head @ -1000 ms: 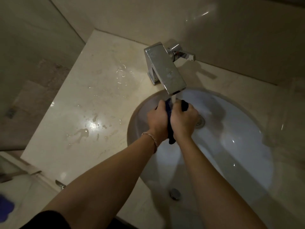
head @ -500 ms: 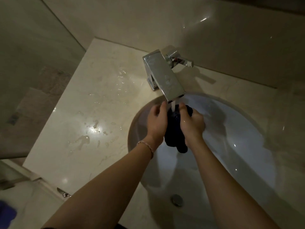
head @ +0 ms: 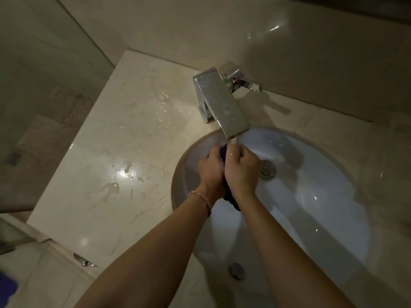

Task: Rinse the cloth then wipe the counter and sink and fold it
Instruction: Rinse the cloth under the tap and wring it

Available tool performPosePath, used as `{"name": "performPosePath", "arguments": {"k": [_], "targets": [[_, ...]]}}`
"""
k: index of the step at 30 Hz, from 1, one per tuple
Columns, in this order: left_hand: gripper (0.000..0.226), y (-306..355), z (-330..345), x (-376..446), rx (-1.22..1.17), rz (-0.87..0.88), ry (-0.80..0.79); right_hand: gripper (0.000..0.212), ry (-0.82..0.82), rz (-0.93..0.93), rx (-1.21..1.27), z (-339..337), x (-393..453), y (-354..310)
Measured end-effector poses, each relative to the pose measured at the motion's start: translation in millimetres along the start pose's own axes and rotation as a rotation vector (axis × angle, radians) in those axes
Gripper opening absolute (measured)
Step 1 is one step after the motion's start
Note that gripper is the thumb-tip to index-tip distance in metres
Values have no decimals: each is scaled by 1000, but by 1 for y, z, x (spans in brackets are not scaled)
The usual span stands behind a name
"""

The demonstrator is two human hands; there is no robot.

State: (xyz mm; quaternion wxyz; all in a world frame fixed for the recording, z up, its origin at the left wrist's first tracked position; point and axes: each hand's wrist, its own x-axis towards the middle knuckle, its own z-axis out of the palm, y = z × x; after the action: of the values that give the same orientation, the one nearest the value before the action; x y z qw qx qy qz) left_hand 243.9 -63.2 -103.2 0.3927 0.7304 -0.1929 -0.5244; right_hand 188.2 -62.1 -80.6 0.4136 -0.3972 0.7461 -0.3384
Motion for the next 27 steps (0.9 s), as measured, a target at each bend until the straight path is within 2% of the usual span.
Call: {"name": "performPosePath", "arguments": {"k": [4,10,14,18,22,25,27], "targets": [[37,-8,6,-13,-160,-95,3,48,37,64,-75,-5,23,7],[36,-10,7,-12,47,23,70,45,34,180,2,-6,17,18],[40,-10,-2,3,174,109,168,36,-43,143,68,-7,-7,14],[37,-4,4,-2,114,97,141,38,26,96,54,-4,-4,6],[35,0,9,-8,-69,46,12,41,131,89,-34,-5,20,6],[25,0,14,-8,-69,34,-51,39,222,142,-66,-12,28,6],[23,5,14,-2,-69,16,-29,37,204,158,-102,-12,25,0]]}}
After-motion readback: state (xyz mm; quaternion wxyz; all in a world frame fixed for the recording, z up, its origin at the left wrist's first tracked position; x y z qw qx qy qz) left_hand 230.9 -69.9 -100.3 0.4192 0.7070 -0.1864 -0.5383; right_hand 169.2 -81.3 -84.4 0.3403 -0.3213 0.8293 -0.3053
